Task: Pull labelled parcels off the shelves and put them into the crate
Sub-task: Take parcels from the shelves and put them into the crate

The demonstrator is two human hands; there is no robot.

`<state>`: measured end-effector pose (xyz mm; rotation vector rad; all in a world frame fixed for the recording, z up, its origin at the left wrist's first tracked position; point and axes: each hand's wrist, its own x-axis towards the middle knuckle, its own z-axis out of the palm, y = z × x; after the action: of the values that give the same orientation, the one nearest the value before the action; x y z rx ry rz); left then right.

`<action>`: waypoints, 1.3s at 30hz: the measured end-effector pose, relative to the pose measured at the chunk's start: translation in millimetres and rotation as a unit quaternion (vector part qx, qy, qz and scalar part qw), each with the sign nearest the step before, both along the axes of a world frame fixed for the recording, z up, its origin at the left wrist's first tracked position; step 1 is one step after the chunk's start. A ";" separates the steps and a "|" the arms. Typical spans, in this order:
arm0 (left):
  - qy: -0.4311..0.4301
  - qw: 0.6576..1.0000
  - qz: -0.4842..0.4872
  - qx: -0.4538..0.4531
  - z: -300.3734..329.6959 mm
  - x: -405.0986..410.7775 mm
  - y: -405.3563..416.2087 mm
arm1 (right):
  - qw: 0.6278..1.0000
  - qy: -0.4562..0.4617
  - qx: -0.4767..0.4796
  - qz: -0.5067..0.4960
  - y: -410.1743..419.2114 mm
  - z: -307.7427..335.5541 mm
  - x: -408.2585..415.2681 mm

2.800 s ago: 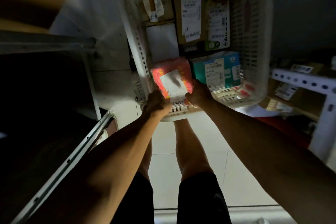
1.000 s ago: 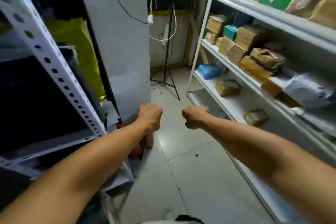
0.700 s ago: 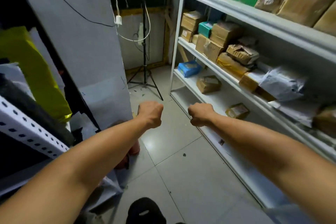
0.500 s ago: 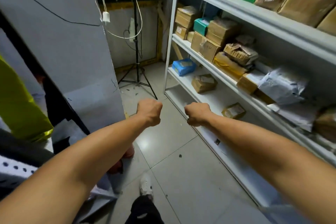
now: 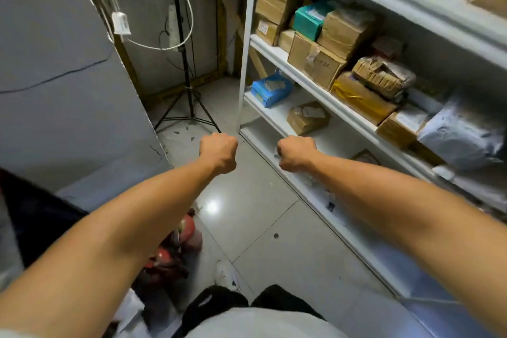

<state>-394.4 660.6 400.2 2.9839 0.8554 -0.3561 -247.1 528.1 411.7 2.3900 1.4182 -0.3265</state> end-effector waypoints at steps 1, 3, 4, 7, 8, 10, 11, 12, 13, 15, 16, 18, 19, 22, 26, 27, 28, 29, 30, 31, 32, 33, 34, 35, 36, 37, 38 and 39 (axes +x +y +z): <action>-0.003 1.000 0.001 -0.007 -3.0 5.3 6.1 | 1.000 0.000 -0.003 -0.001 5.0 -1.6 2.5; -0.004 1.000 0.003 -0.026 -6.6 14.0 15.2 | 1.000 0.005 -0.011 -0.005 14.2 -3.0 5.9; -0.006 0.999 0.003 -0.035 -7.1 17.3 18.5 | 1.000 0.007 -0.015 -0.007 18.3 -3.5 8.2; -0.008 0.999 -0.005 -0.039 -8.5 27.6 27.3 | 1.000 0.004 -0.021 -0.011 31.1 -4.9 19.0; -0.006 0.999 -0.008 -0.036 -9.0 30.9 30.5 | 1.000 0.002 -0.019 -0.014 35.6 -5.8 23.2; -0.009 0.999 -0.013 -0.028 -10.9 38.0 39.9 | 1.000 -0.001 -0.019 -0.019 45.8 -8.1 31.5; -0.009 1.000 -0.014 -0.026 -12.4 41.5 45.3 | 1.000 -0.001 -0.020 -0.020 50.8 -9.3 34.9; -0.009 1.000 -0.015 -0.025 -13.7 45.3 51.0 | 1.000 -0.001 -0.019 -0.022 56.1 -10.3 38.9; -0.010 1.000 -0.017 -0.025 -14.2 49.3 57.0 | 1.000 0.000 -0.017 -0.025 61.2 -11.2 43.5; -0.012 0.999 -0.022 -0.021 -16.7 60.4 69.4 | 0.999 0.002 -0.013 -0.030 71.0 -13.1 54.1; -0.012 0.999 -0.024 -0.018 -19.0 67.3 75.7 | 0.999 0.003 -0.011 -0.034 76.0 -15.0 60.0; -0.012 1.000 -0.025 -0.013 -23.5 82.6 88.2 | 0.999 0.008 -0.004 -0.050 88.1 -19.0 72.9; -0.013 1.000 -0.023 -0.011 -25.7 90.8 93.8 | 0.998 0.009 0.001 -0.056 95.1 -20.8 79.7; -0.005 1.000 -0.024 -0.012 -31.0 119.4 110.6 | 0.998 0.020 0.010 -0.063 119.9 -27.1 105.7; -0.001 1.000 -0.005 -0.028 -39.6 164.7 141.9 | 0.998 0.036 0.003 -0.059 161.1 -42.0 146.7; 0.000 0.999 0.000 -0.036 -43.1 177.3 150.9 | 0.997 0.040 -0.002 -0.062 171.6 -47.5 159.0; -0.002 0.999 0.004 -0.045 -47.0 190.0 160.4 | 0.997 0.045 -0.008 -0.066 181.3 -54.0 171.4; -0.003 0.998 0.009 -0.055 -51.3 201.8 168.9 | 0.996 0.049 -0.015 -0.069 190.5 -60.7 183.4; -0.006 0.998 0.015 -0.065 -57.0 214.1 178.7 | 0.996 0.053 -0.019 -0.074 200.0 -66.9 196.0; -0.007 0.997 0.025 -0.078 -62.2 225.8 187.8 | 0.995 0.060 -0.023 -0.082 208.7 -73.0 208.2; -0.011 0.994 0.040 -0.096 -69.1 237.0 196.7 | 0.993 0.070 -0.026 -0.091 216.7 -79.2 220.2; -0.024 0.990 0.064 -0.123 -75.7 248.0 205.2 | 0.991 0.083 -0.028 -0.100 225.7 -85.5 232.7; -0.045 0.981 0.101 -0.162 -82.5 258.2 213.2 | 0.989 0.096 -0.028 -0.111 234.5 -92.9 244.8; -0.070 0.965 0.144 -0.209 -88.0 268.7 221.0 | 0.986 0.108 -0.027 -0.123 244.1 -101.0 257.0; -0.098 0.944 0.185 -0.256 -94.6 279.7 230.0 | 0.983 0.119 -0.025 -0.135 254.4 -109.7 270.0; -0.124 0.921 0.219 -0.296 -102.3 289.1 238.1 | 0.980 0.131 -0.020 -0.148 263.3 -119.5 282.1; -0.146 0.902 0.245 -0.323 -111.5 299.5 247.4 | 0.977 0.141 -0.011 -0.161 272.9 -129.7 294.6; -0.160 0.888 0.264 -0.339 -121.8 308.7 255.3 | 0.974 0.149 -0.006 -0.173 280.8 -140.9 305.2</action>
<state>-85.8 915.9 278.4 1.9970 1.1489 -0.0976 58.0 808.9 270.7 2.6587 1.0944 -0.8098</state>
